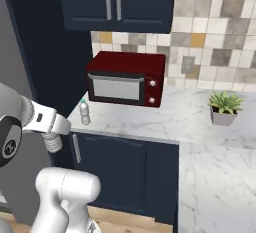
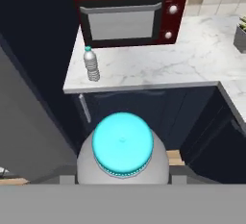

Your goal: Take the bottled waters from the counter and place them in the freezer to freeze. Close the freezer door after placing the bottles.

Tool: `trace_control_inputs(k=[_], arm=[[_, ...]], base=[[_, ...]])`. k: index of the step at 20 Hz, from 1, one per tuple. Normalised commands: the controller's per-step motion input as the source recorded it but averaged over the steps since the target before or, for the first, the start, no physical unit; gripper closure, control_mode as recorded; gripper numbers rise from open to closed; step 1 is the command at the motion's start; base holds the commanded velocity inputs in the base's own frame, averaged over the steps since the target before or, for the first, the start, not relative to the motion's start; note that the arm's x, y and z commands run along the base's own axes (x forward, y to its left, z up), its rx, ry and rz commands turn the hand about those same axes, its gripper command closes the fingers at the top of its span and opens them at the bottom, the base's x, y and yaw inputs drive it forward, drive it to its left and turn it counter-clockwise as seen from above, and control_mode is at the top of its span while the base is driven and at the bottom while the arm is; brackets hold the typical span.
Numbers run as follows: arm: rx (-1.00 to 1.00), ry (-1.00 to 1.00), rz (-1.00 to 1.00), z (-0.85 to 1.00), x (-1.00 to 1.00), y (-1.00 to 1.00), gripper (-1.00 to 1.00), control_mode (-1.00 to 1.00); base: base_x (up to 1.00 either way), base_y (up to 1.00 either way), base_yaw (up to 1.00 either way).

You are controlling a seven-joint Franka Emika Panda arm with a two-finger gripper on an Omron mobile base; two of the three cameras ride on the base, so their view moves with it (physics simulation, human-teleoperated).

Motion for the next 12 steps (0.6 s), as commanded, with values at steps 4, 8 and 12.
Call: trace_control_inputs(k=[4,8,12], arm=[[0.0,0.0,0.0,0.0,0.0,0.0,1.0,1.0],[0.0,0.0,0.0,0.0,0.0,0.0,1.0,1.0],[0.0,0.0,0.0,0.0,0.0,0.0,1.0,1.0]], base=[[-0.39,0.89,0.01],[-0.04,1.0,0.12],[0.0,0.93,0.3]])
